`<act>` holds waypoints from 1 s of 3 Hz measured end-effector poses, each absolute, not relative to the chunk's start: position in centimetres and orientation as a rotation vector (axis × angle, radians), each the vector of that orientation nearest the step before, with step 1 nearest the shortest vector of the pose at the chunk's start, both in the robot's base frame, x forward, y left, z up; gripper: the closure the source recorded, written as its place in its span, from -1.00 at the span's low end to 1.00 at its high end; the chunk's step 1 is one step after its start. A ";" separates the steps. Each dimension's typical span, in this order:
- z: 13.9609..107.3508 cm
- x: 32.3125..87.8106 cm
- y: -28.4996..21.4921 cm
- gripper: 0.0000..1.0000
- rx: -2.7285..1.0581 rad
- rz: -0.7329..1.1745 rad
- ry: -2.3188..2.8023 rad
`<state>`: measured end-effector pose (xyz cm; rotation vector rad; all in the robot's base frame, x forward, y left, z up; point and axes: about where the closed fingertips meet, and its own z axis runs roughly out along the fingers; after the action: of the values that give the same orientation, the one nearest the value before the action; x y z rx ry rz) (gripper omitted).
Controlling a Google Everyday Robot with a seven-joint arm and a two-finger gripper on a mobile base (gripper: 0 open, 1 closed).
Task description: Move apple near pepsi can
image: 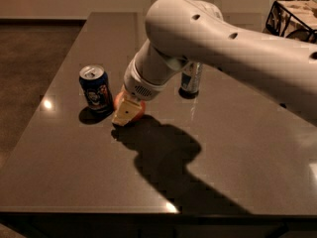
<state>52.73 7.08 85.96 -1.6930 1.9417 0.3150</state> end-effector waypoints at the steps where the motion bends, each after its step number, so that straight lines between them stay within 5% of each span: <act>1: 85.7 52.9 6.9 -0.26 -1.703 0.285 1.933; 3: 85.9 52.7 7.0 -1.00 -1.707 0.281 1.929</act>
Offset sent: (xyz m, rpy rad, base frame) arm 0.0016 -0.0021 -0.0025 -0.0144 -0.0173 0.0030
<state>52.69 6.97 85.88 -1.7070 1.9286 0.2814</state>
